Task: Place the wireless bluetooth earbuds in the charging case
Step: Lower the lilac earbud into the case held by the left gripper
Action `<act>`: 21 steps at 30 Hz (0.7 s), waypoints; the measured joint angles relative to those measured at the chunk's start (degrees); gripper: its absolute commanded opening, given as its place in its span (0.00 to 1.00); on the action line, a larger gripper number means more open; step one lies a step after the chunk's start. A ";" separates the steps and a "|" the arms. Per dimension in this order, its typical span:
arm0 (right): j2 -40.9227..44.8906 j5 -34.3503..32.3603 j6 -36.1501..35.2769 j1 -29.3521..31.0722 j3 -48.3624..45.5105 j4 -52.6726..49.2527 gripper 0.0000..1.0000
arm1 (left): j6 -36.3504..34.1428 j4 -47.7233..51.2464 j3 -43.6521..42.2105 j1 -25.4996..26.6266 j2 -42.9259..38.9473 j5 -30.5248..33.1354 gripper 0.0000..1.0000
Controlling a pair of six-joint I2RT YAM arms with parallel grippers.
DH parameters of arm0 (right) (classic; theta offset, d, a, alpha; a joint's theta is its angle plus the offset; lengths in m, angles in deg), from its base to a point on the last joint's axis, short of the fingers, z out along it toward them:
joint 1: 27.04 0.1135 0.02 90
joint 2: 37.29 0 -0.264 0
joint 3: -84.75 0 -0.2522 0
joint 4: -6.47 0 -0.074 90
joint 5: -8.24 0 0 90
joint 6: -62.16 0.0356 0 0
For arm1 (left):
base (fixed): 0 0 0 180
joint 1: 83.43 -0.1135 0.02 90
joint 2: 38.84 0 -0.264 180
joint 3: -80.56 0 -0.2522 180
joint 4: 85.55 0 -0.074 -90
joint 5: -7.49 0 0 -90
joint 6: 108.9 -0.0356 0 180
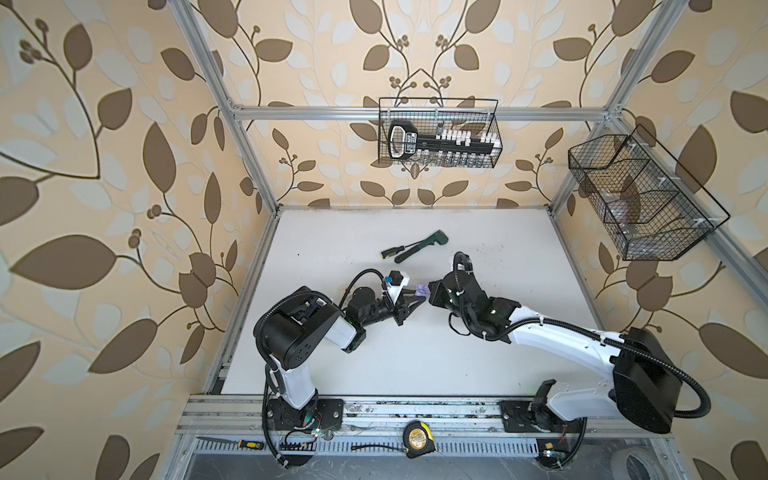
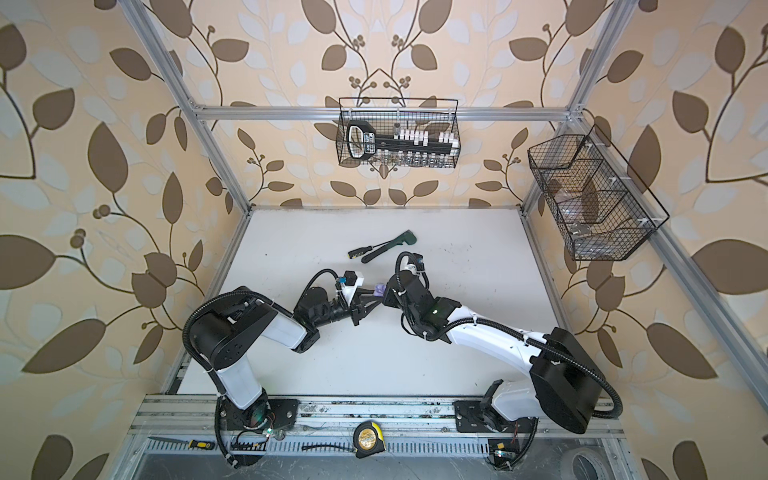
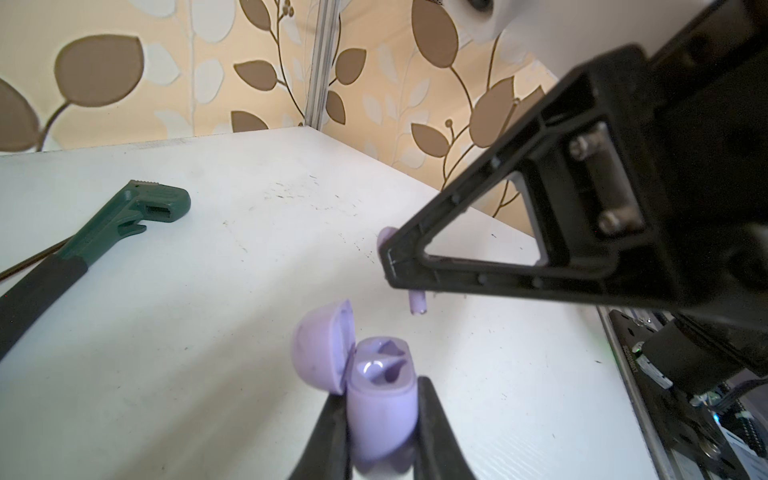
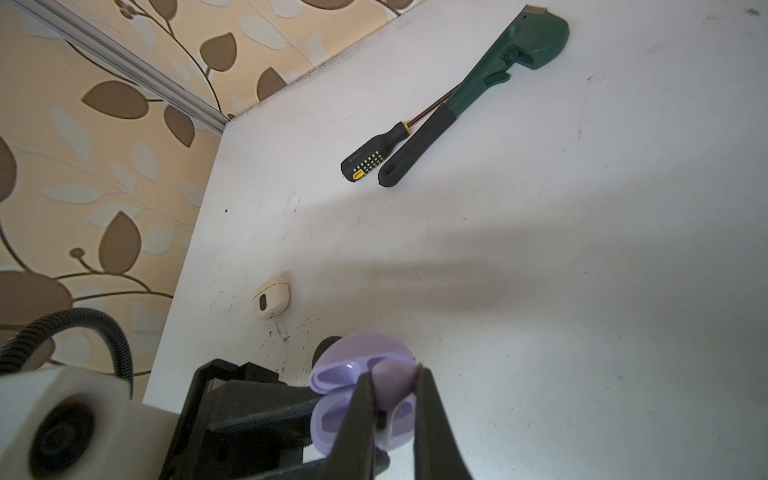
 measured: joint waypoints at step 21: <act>-2.19 -0.44 0.94 2.05 -0.87 3.17 0.04 | 1.92 0.20 0.07 0.68 -0.42 0.20 0.00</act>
